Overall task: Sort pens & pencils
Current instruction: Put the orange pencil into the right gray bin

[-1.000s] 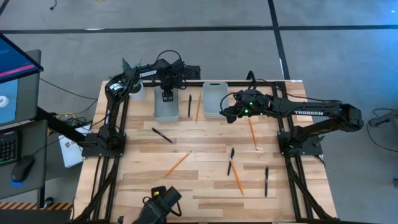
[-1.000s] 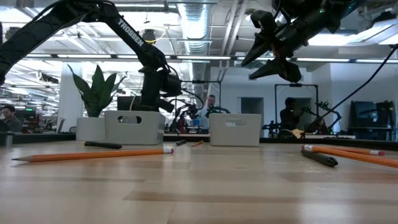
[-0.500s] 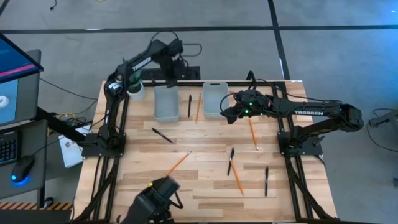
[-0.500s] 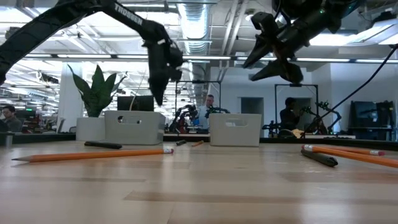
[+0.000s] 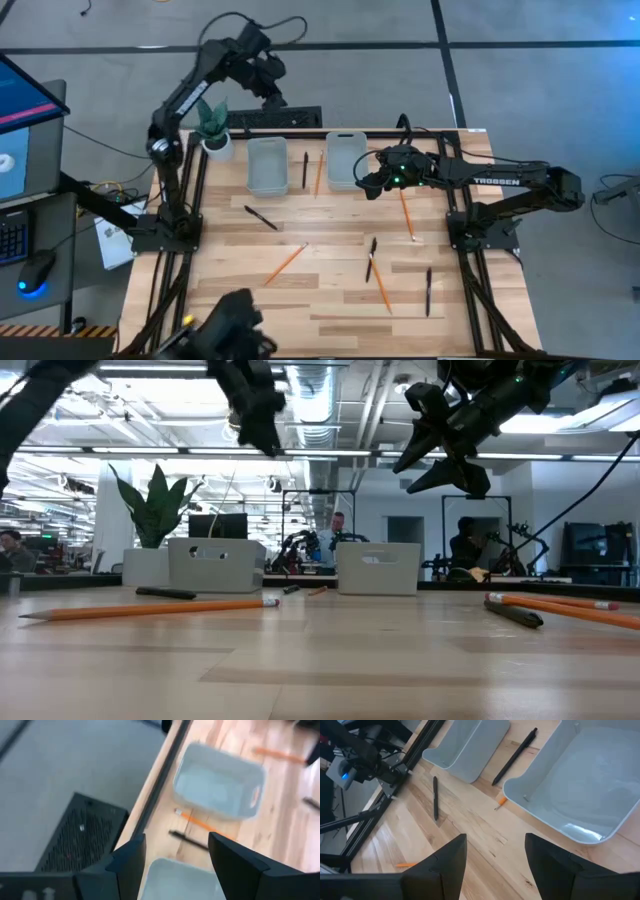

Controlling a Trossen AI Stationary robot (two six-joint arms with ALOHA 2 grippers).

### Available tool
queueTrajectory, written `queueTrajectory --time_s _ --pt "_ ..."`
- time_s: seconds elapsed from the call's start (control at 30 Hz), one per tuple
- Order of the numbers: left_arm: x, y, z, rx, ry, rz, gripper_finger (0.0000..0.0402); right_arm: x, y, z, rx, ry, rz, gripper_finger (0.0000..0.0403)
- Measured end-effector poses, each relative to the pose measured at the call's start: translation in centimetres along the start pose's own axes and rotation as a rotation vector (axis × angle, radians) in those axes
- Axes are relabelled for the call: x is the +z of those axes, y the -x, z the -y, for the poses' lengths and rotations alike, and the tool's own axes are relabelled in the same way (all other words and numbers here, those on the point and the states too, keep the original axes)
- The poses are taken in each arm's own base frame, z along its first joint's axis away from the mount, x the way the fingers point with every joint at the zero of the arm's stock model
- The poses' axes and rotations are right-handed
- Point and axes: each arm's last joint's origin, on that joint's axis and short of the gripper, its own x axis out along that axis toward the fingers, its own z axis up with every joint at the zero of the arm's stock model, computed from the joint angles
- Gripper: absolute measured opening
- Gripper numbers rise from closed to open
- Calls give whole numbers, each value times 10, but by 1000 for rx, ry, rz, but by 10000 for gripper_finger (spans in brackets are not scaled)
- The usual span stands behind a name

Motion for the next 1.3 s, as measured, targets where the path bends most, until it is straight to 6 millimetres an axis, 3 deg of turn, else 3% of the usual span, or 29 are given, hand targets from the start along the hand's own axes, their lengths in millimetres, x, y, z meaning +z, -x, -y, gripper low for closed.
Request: queueTrajectory --time_s 0.2,0.43,0.83,0.97,1.1,1.3 --pt "3 55 37 20 1 147 206 0 0 0 2 0 0 221" --pt "5 83 85 37 -18 204 206 -5 0 -6 20 35 -15 221" --pt "11 79 173 104 -21 215 206 -23 0 -25 86 107 -73 221" --pt "11 80 204 48 -61 247 206 -27 1 -30 103 129 -87 221" --pt "19 84 236 -42 -138 384 206 -30 1 -33 112 173 -92 221" --pt "11 69 256 -139 -152 452 206 -30 1 -33 112 191 -91 221"
